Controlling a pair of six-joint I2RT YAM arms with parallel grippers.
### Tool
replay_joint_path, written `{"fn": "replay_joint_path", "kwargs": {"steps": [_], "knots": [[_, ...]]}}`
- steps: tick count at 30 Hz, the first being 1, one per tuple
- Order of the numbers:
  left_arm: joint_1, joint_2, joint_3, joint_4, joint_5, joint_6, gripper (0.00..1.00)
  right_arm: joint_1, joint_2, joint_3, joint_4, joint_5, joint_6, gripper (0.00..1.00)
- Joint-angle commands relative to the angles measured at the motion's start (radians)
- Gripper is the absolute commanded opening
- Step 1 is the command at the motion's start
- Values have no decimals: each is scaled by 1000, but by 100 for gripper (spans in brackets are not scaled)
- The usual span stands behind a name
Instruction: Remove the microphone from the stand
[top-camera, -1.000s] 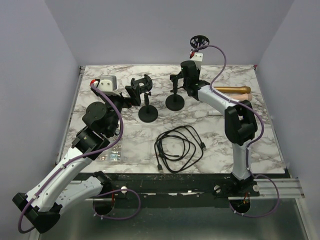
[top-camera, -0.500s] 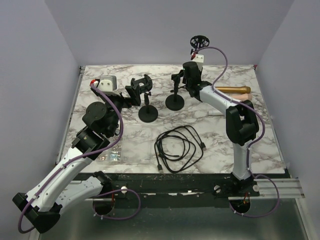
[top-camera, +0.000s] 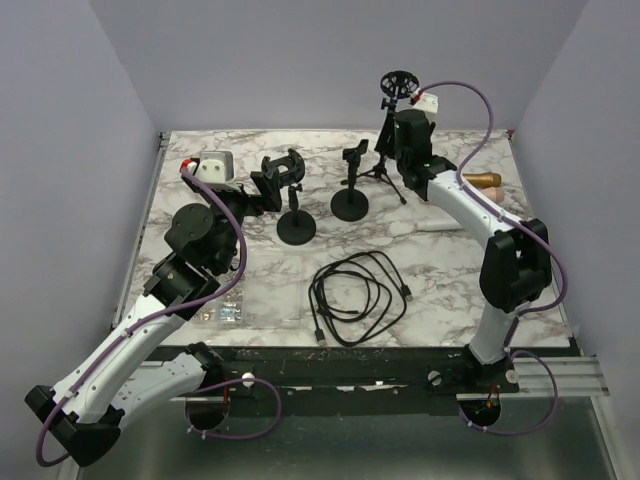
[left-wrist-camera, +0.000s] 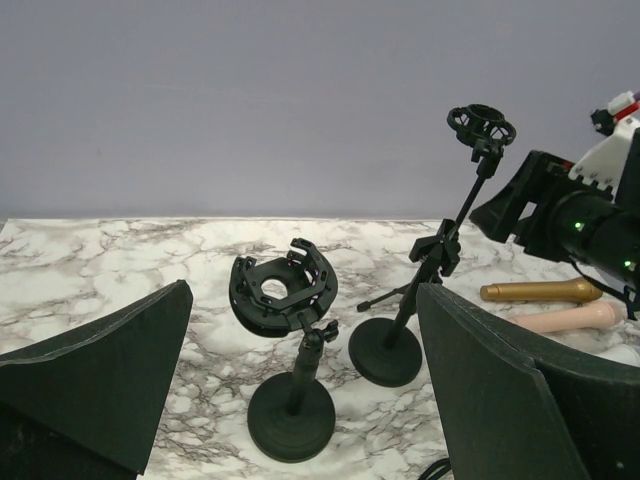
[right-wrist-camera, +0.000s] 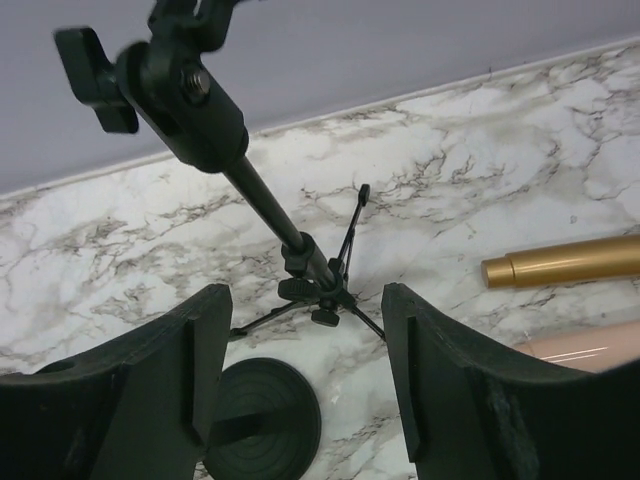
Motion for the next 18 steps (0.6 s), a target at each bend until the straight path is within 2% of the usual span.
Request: {"fn": "replay_joint_path", "kwargs": {"steps": [1, 5, 10, 13, 18], "knots": [[-2, 2, 30, 5, 18, -7, 99, -7, -73, 20, -12, -1, -52, 68], [-3, 4, 32, 3, 19, -8, 99, -7, -102, 104, -11, -31, -74, 65], [-2, 3, 32, 3, 14, -5, 99, -8, -58, 266, -14, -43, -119, 60], [-2, 3, 32, 3, 15, -5, 98, -9, -5, 377, -34, -51, -130, 50], [-3, -3, 32, 5, 10, 0, 98, -19, 93, 525, -50, -71, -130, 38]]}}
